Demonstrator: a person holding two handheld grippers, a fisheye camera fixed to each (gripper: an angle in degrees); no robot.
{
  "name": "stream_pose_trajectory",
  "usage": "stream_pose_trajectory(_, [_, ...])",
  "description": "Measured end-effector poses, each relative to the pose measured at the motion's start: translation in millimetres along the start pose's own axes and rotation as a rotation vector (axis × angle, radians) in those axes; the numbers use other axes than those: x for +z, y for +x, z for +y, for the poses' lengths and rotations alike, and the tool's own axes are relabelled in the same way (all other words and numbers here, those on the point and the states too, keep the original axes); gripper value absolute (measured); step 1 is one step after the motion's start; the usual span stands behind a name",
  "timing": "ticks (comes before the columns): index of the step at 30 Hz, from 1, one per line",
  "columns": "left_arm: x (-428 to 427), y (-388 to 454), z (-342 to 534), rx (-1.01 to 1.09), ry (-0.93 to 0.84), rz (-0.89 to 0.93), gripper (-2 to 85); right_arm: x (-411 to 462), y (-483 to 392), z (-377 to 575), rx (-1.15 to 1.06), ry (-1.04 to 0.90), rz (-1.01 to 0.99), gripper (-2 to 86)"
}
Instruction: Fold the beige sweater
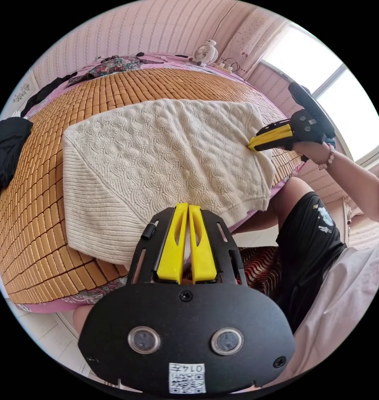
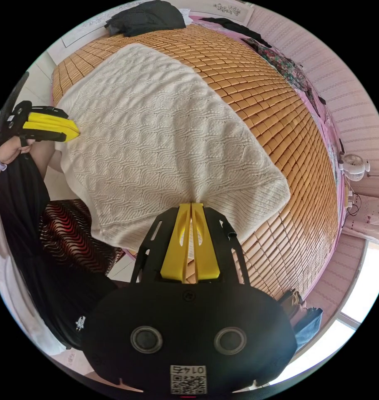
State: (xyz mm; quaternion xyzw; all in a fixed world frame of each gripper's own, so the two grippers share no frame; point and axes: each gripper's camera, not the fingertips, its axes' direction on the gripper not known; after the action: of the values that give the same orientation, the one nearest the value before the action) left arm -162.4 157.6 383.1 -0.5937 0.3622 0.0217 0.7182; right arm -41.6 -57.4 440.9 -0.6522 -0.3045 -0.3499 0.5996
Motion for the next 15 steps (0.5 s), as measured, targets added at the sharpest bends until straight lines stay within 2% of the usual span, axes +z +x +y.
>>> stream_pose_trajectory(3, [12, 16, 4, 0.046, -0.011, -0.030, -0.7, -3, 6, -27, 0.042, -0.036, -0.075, 0.0])
stream_pose_trajectory(8, [26, 31, 6, 0.018, -0.041, -0.004, -0.7, -9, -14, -80, -0.036, -0.175, -0.008, 0.0])
stream_pose_trajectory(15, [42, 89, -2, 0.093, 0.049, -0.034, -0.7, -5, -24, -145, -0.117, -0.398, -0.010, 0.0])
